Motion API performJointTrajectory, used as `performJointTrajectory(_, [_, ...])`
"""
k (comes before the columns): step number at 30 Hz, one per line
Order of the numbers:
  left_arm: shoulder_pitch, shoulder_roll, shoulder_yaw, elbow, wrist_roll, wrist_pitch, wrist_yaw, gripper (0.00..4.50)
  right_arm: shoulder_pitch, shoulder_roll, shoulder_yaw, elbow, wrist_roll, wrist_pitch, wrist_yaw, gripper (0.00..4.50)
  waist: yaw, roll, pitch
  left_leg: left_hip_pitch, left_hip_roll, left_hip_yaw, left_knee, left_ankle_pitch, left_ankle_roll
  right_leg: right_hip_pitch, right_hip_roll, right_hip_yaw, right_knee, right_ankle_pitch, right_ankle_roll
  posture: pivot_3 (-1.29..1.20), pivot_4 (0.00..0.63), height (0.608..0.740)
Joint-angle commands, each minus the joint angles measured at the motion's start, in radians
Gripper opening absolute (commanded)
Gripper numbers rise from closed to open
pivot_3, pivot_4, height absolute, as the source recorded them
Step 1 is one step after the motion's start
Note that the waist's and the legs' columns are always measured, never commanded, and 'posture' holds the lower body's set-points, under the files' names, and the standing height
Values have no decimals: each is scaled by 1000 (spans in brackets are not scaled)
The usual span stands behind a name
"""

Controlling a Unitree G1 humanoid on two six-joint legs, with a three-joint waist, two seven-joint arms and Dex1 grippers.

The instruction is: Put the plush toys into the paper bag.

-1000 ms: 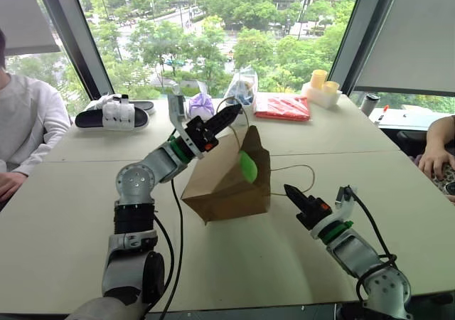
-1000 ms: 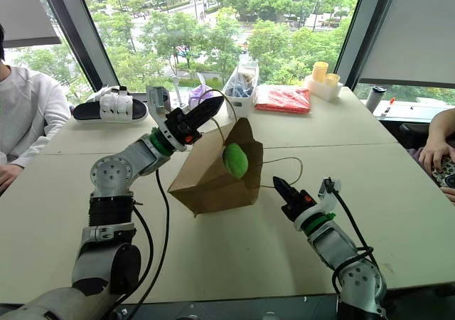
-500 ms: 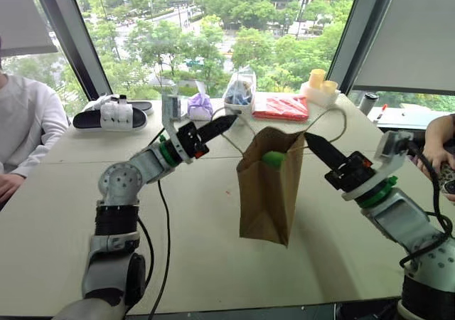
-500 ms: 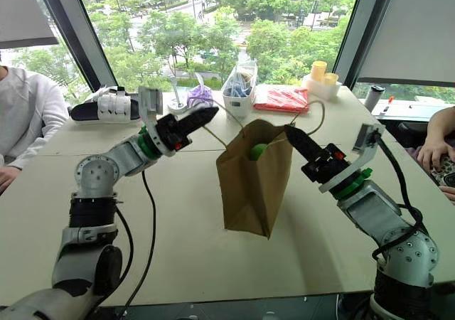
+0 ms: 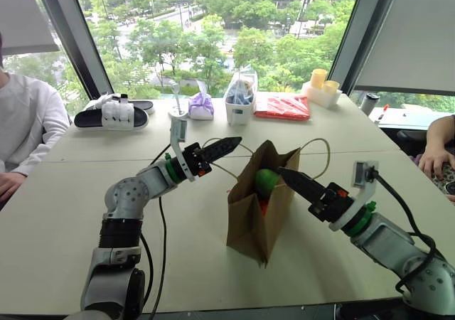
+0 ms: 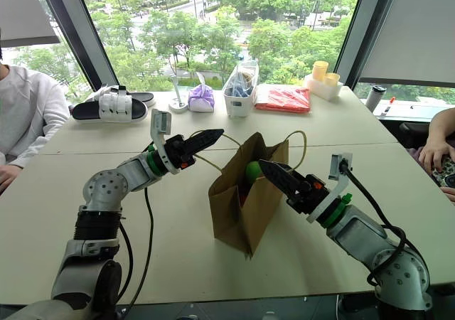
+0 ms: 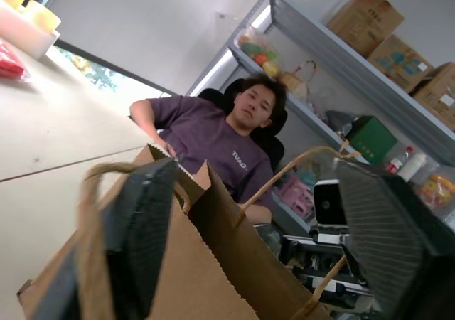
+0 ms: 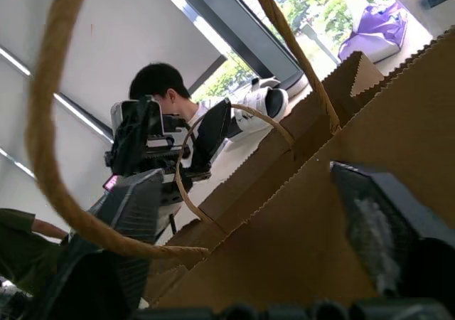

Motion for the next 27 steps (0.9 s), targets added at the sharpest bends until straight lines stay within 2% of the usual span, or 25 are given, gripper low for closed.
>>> performJointTrajectory(1, [0,37,14,-72,-10,19,-8,4481,59,-59,-64,-87,85,0,40,4500,1,0,0,0,0,0,0,0,0,0,0,0,0,0,0,0,150,740])
performJointTrajectory(5, [106,164,68,-188,-94,113,-53,4481,240,-176,-185,-163,181,34,115,4500,-3,0,0,0,0,0,-1,-1,1,0,0,0,-1,0,0,0,150,740])
performJointTrajectory(11, [189,240,109,-233,-118,138,-27,4481,303,-214,-187,-173,205,11,132,4500,5,-1,0,2,2,0,0,-1,2,2,0,0,-1,-1,-1,0,150,740])
performJointTrajectory(13, [245,280,87,-283,-104,148,-58,4481,313,-224,-155,-165,161,24,141,4500,8,-2,0,2,1,0,1,-1,1,3,0,0,-2,-2,-4,0,150,740])
performJointTrajectory(16, [332,341,16,-381,-64,138,-120,4500,317,-233,-98,-150,86,32,156,3624,7,-2,0,1,1,0,0,-1,1,2,-1,0,-2,-2,-4,0,150,740])
performJointTrajectory(19, [392,365,-63,-457,2,90,-148,4500,313,-234,-49,-138,30,30,178,2100,14,-1,0,0,1,0,-1,-1,1,1,-2,0,-2,-2,-4,0,150,740])
performJointTrajectory(23, [377,293,-167,-489,135,-37,-108,4500,269,-216,4,-128,12,22,168,42,30,-1,0,0,1,1,0,-1,1,1,-3,1,-3,-3,-5,0,150,740])
performJointTrajectory(27, [350,296,-291,-538,244,-111,-155,4500,218,-205,51,-115,8,29,146,42,27,-2,0,0,1,1,1,-1,1,2,-3,0,-4,-3,-6,0,150,740])
